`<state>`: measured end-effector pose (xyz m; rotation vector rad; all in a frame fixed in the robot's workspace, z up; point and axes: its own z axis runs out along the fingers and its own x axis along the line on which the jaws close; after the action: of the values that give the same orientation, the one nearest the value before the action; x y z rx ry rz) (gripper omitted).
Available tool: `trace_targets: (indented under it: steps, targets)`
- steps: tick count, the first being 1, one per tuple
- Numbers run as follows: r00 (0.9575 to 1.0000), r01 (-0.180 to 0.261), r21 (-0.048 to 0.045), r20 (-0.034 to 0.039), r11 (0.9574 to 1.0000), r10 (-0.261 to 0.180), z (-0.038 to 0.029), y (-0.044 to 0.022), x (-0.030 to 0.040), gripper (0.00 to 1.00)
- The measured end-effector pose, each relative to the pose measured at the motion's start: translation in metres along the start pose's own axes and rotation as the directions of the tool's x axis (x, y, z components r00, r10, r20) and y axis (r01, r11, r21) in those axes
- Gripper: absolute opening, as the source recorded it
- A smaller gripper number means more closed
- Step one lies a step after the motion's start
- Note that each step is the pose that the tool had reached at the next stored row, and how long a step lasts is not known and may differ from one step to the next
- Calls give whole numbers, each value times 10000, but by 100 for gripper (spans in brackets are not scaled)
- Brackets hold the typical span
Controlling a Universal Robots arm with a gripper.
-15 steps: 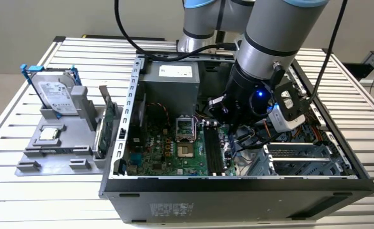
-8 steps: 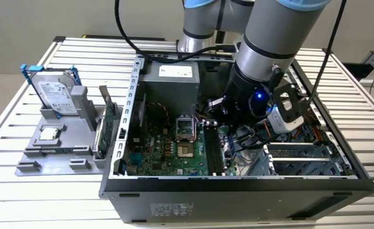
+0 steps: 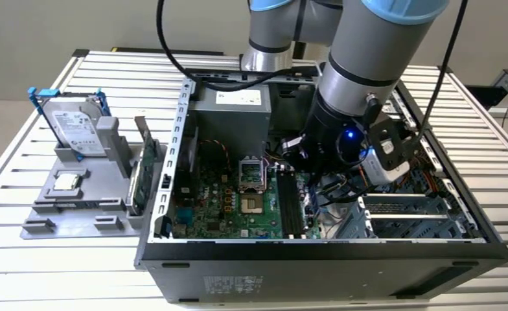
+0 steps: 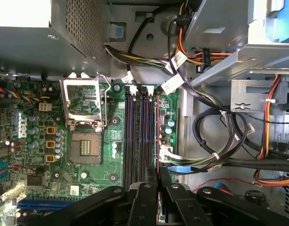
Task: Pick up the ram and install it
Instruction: 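Insert the ram into the slot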
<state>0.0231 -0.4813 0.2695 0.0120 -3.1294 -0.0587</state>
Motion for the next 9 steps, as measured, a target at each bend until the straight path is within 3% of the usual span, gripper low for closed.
trace_targets:
  steps: [9]
  targets:
    - [10000,4,1,0,10000,-4,72,5,-1,0]
